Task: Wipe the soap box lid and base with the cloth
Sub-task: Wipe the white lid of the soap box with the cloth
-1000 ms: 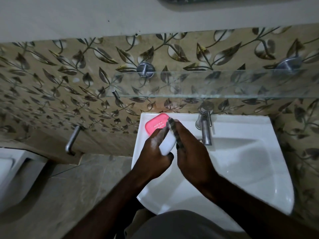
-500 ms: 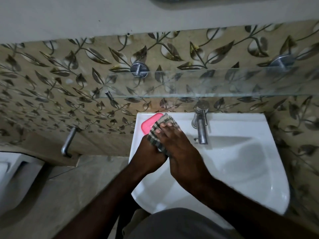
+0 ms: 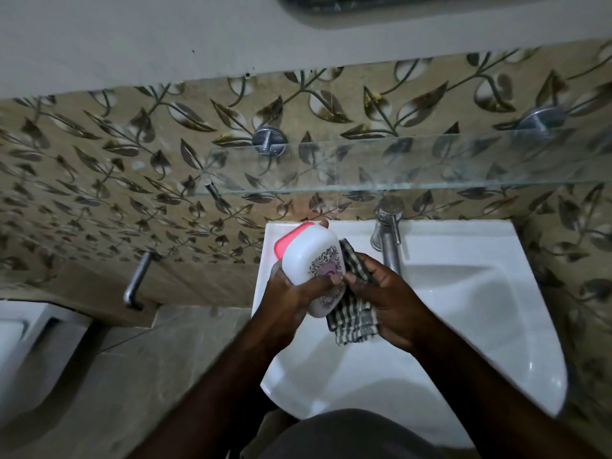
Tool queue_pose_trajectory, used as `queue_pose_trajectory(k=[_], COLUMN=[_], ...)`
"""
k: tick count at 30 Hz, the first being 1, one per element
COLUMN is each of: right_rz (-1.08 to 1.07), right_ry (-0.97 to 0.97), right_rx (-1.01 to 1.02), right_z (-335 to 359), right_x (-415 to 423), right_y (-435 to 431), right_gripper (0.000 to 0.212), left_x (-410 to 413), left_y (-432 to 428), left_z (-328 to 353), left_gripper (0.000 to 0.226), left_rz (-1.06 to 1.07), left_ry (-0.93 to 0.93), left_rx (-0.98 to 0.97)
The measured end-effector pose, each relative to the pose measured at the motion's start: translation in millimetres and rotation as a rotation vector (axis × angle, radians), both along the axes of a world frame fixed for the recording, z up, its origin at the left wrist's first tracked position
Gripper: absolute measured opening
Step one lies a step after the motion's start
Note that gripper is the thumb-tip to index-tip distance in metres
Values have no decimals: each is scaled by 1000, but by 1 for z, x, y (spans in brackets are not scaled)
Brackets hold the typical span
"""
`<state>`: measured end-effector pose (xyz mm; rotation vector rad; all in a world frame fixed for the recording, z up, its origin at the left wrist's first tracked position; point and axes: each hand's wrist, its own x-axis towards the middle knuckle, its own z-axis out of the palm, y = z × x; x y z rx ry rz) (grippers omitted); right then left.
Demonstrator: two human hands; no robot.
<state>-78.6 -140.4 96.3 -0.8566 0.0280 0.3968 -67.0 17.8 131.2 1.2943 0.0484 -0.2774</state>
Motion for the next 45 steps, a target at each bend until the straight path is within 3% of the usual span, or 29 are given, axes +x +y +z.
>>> queue_pose_trajectory(k=[2,8,12,15,18,24,29,32,35,37,39,43,45], right_rz=[12,6,-24,23,49,19,-118,-271,-290,-334,-298,-318,-346], right_ry=[1,-97,-198,-253,-284,-338,-389,-436,-740,-892,-974,-696,-685], right_rx=[41,-120,-325,-470,-552,-643,-733,-925,-1155,-1297,-1364,-1234,-1238], right_z=[0,8,18,22,24,30,34,38,38,30,22,18,30], right_x=[1,10,16,17,18,24,31,28,13,4,6,23,15], right_y=[-4,-23,-29,-29,-28,-26,-30,-21,4,14,10,-2,12], right_gripper=[32,55,33,31,30,31,28,28,54,72,76,75,75], left_x=[-2,-2,4,13,20,28,31,30,26,21,16,11,13], left_y=[-3,3,20,30,31,25,24,16,4,-1,-1,1,-4], left_z=[-2,5,22,39,51,57,50,42,39,43,45,40,41], left_gripper=[63,53,50,39,43,37,39,41,29,39,48,47,45], left_rz=[-16,-58,-134,-307,-469,-533,-434,-307,-232,-207,-182,-187,-190], left_ry=[12,-2,63,125,137,261,135,59,-56,-151,-227,-259,-289], left_rx=[-56,-52,76,267,439,354,404,547,607,605,641,708,706])
